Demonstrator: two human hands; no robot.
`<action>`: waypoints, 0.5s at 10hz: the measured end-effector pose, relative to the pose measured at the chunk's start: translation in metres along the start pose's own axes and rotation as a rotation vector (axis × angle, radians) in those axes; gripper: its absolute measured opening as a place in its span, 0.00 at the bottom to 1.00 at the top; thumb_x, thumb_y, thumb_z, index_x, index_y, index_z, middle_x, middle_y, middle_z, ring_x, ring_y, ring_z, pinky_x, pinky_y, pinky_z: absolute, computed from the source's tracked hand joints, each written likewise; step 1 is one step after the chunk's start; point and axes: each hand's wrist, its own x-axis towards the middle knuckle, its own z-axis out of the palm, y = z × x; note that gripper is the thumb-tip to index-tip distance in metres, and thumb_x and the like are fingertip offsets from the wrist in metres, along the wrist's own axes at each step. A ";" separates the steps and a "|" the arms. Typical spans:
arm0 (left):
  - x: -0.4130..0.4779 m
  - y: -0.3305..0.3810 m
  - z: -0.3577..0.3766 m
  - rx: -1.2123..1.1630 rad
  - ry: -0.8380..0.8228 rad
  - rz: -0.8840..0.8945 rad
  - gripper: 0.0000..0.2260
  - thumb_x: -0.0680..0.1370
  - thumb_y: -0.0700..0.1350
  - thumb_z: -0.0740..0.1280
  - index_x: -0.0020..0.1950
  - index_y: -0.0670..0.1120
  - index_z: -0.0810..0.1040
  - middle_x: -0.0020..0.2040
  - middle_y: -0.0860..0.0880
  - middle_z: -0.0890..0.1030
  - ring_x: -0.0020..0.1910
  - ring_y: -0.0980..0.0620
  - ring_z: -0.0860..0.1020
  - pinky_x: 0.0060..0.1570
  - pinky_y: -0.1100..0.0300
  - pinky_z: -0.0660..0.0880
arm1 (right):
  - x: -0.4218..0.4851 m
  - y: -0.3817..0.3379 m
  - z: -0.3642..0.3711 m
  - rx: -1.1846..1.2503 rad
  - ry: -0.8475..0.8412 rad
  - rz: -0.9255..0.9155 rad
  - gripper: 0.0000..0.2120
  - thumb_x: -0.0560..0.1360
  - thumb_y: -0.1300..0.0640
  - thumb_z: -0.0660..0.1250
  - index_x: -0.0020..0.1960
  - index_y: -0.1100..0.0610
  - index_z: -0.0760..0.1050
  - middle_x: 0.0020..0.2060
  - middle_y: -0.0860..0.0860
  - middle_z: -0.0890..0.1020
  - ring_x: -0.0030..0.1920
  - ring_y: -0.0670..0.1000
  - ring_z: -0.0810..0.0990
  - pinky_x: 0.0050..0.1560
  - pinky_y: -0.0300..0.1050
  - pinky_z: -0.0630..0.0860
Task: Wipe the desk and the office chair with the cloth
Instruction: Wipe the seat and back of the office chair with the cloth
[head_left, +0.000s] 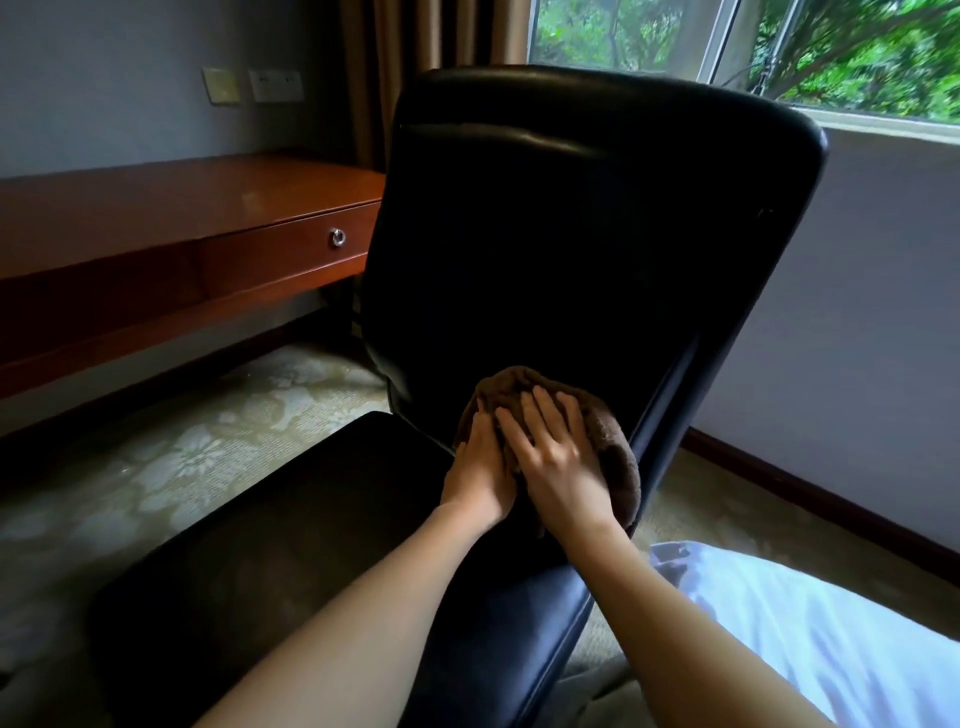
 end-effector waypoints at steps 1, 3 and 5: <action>0.012 -0.031 0.016 -0.007 -0.106 -0.069 0.36 0.78 0.70 0.53 0.81 0.53 0.51 0.74 0.43 0.69 0.68 0.42 0.73 0.66 0.49 0.71 | -0.009 -0.010 0.016 0.037 -0.096 -0.042 0.21 0.78 0.61 0.59 0.70 0.61 0.73 0.67 0.65 0.76 0.71 0.65 0.72 0.72 0.63 0.62; -0.004 -0.046 0.017 -0.006 -0.191 -0.175 0.36 0.76 0.71 0.40 0.81 0.57 0.53 0.75 0.43 0.68 0.71 0.41 0.71 0.69 0.46 0.70 | -0.023 -0.031 0.035 0.115 -0.115 -0.056 0.22 0.74 0.61 0.56 0.63 0.62 0.79 0.60 0.65 0.80 0.65 0.65 0.78 0.72 0.59 0.56; -0.010 -0.064 0.017 0.017 -0.220 -0.125 0.22 0.86 0.49 0.52 0.80 0.50 0.54 0.82 0.50 0.55 0.81 0.47 0.48 0.78 0.52 0.52 | -0.042 -0.043 0.067 0.177 -0.319 -0.013 0.26 0.71 0.59 0.55 0.63 0.62 0.80 0.57 0.62 0.82 0.59 0.63 0.82 0.72 0.53 0.54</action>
